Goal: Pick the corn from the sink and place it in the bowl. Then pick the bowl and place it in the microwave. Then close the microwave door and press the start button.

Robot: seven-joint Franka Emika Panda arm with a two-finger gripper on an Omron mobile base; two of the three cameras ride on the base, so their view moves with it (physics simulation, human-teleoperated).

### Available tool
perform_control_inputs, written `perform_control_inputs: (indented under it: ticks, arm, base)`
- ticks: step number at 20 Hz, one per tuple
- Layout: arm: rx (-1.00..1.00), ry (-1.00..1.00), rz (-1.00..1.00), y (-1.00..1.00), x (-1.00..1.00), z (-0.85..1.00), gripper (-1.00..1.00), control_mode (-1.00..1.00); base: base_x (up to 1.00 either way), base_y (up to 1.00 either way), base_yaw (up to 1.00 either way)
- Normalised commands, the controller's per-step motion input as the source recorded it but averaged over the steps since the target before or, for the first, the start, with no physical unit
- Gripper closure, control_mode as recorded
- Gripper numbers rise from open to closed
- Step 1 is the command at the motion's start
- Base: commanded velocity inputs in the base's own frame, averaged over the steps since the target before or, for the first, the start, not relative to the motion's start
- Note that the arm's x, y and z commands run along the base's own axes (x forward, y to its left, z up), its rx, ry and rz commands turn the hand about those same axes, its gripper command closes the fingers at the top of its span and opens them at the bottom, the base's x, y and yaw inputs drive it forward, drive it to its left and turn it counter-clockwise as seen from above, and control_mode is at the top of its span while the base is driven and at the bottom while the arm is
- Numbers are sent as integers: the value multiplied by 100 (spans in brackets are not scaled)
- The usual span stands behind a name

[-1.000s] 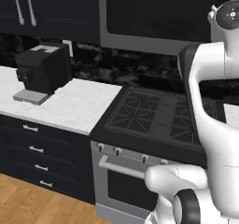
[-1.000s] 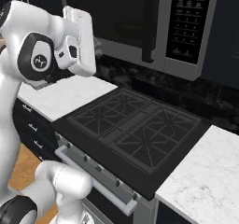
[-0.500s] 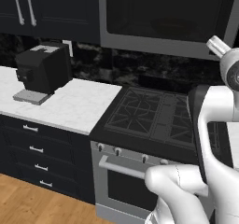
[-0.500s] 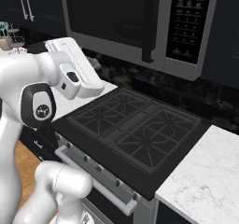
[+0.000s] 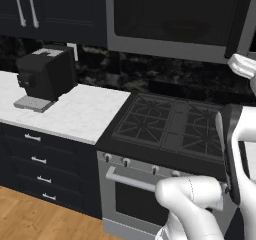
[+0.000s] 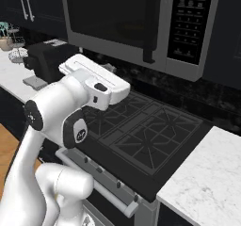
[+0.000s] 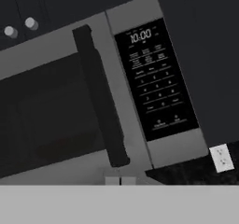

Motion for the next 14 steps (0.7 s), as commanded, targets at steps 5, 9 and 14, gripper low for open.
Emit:
perform_control_inputs:
  ticks: [5,9,14]
  arm:
    - [-18,47,0,-10,22,15,100,-100]
    - [-21,28,-5,-21,23,1,100,-100]
    - [-7,1,0,-42,20,0,100,-100]
  base:
    - [0,0,0]
    - [0,0,0]
    - [0,0,0]
